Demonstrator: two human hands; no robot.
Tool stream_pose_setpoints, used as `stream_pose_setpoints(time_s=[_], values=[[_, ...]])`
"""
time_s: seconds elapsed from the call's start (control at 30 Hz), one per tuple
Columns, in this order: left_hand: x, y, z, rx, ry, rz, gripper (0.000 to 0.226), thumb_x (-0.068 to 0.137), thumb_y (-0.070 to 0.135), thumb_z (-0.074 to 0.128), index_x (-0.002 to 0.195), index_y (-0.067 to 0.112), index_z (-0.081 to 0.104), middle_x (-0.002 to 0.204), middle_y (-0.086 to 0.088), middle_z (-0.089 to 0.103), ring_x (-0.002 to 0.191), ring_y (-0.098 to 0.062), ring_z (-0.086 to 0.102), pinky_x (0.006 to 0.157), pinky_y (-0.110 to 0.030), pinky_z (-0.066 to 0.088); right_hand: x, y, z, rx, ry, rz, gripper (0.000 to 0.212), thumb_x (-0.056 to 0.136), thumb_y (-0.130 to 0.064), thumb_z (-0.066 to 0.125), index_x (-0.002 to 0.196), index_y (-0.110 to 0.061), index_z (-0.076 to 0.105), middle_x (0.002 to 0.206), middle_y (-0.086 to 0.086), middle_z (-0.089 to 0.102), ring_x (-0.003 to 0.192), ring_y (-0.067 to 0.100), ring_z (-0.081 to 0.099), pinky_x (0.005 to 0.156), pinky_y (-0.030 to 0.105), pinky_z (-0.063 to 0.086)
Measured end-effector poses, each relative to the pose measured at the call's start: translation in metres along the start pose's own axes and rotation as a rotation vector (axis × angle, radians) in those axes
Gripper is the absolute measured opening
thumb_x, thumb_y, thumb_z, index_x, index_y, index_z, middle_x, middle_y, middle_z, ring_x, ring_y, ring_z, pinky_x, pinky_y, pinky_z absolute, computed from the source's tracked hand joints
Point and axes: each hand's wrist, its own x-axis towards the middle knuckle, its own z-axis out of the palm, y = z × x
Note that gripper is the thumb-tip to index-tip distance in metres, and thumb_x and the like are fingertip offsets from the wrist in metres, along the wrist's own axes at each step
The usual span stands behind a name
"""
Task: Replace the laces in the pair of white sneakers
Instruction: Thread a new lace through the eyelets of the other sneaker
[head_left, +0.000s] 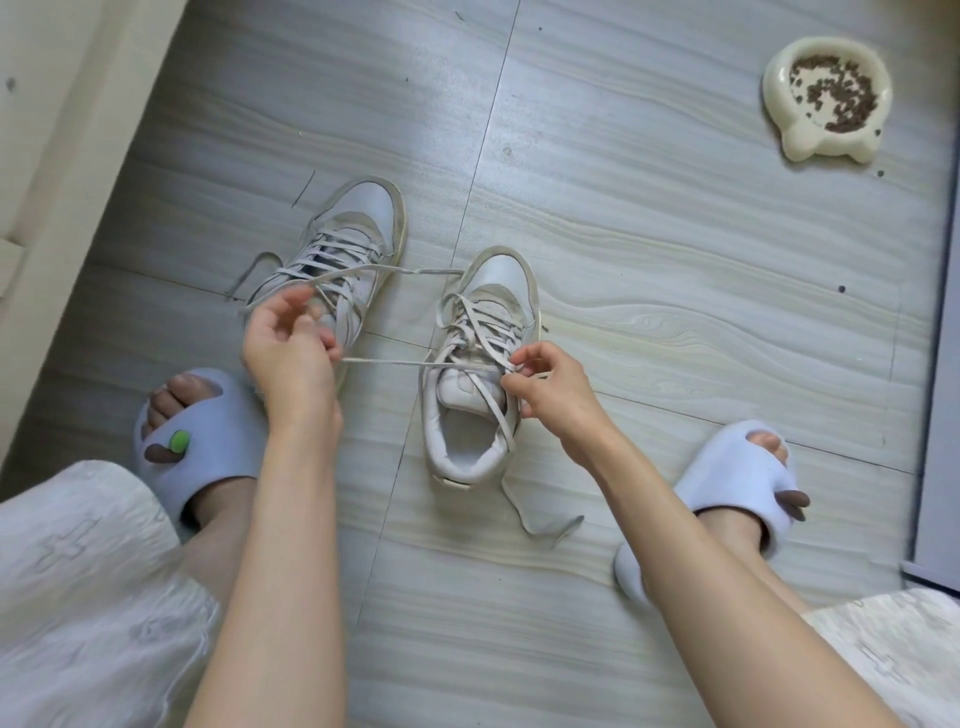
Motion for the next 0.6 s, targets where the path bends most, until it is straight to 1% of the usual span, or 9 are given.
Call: stream_pose_setpoints(time_s=[0.07,0.1,0.17,0.2,0.27,0.33,0.4,0.47,0.6], values=[[0.007,-0.008,-0.011,0.325,0.024,0.168,0.033,0.086,-0.007,0.035,0.09,0.015,0.058,0.08,0.002,0.056,0.07,-0.01,0.054,0.069,-0.02,0.043,0.001,0.0,0.002,-0.009,-0.004,-0.004,0.023,0.083,0.003,0.057,0.082,-0.019,0.051,0.074,-0.003,0.043,0.058,0.007,0.041,0.046,0.016,0.038],[0.006,-0.011,-0.013,0.451,-0.014,0.234,0.03,0.084,-0.002,0.037,0.092,0.016,0.061,0.084,0.001,0.06,0.079,-0.015,0.058,0.076,-0.022,0.045,0.001,0.0,0.003,-0.013,-0.005,-0.004,0.022,0.083,0.003,0.058,0.084,-0.018,0.051,0.074,-0.003,0.043,0.058,0.007,0.041,0.045,0.015,0.038],[-0.003,-0.015,-0.008,0.619,-0.177,0.316,0.024,0.083,0.015,0.045,0.093,0.024,0.064,0.089,-0.001,0.066,0.09,-0.023,0.06,0.088,-0.031,0.045,0.003,0.0,0.003,-0.03,-0.008,0.0,0.02,0.083,0.001,0.058,0.091,-0.015,0.051,0.077,-0.003,0.042,0.06,0.007,0.041,0.045,0.015,0.038],[-0.01,-0.015,0.0,0.725,-0.26,0.352,0.019,0.085,0.023,0.05,0.093,0.029,0.066,0.091,0.001,0.068,0.095,-0.025,0.058,0.092,-0.032,0.039,0.003,0.0,0.003,-0.04,-0.01,0.003,0.02,0.083,0.001,0.058,0.094,-0.014,0.051,0.077,-0.003,0.042,0.061,0.007,0.041,0.045,0.014,0.038],[-0.025,-0.016,0.016,0.954,-0.41,0.433,0.014,0.087,0.034,0.058,0.097,0.033,0.068,0.101,0.01,0.067,0.104,-0.022,0.049,0.083,-0.026,0.021,0.003,0.001,0.003,-0.047,-0.008,0.006,0.021,0.083,0.001,0.058,0.095,-0.014,0.051,0.077,-0.003,0.042,0.062,0.008,0.041,0.046,0.015,0.038],[-0.038,-0.02,0.028,1.111,-0.526,0.481,0.021,0.084,0.043,0.061,0.103,0.035,0.067,0.113,0.012,0.058,0.111,-0.02,0.039,0.08,-0.029,0.016,0.003,0.001,0.003,-0.043,-0.011,0.007,0.02,0.083,0.001,0.059,0.093,-0.015,0.051,0.077,-0.002,0.043,0.062,0.009,0.042,0.048,0.017,0.038],[-0.047,-0.03,0.033,1.202,-0.586,0.469,0.027,0.082,0.044,0.063,0.108,0.036,0.065,0.121,0.007,0.044,0.115,-0.021,0.032,0.088,-0.032,0.019,0.003,0.001,0.003,-0.049,-0.012,0.004,0.02,0.082,0.0,0.06,0.092,-0.016,0.051,0.079,-0.001,0.044,0.063,0.009,0.043,0.049,0.018,0.039],[-0.053,-0.037,0.032,1.2,-0.568,0.433,0.024,0.083,0.038,0.064,0.106,0.031,0.066,0.122,0.003,0.038,0.116,-0.023,0.03,0.094,-0.031,0.022,0.002,0.001,0.002,-0.064,-0.004,-0.001,0.02,0.082,-0.001,0.06,0.092,-0.016,0.052,0.082,0.0,0.045,0.064,0.008,0.044,0.049,0.018,0.04],[-0.047,-0.043,0.028,1.024,-0.517,0.399,0.009,0.085,0.026,0.063,0.091,0.023,0.07,0.113,0.002,0.048,0.11,-0.021,0.036,0.094,-0.03,0.028,0.001,0.001,-0.001,-0.054,0.032,-0.012,0.02,0.082,0.002,0.056,0.091,-0.015,0.054,0.084,0.001,0.048,0.063,0.01,0.046,0.053,0.022,0.044]])
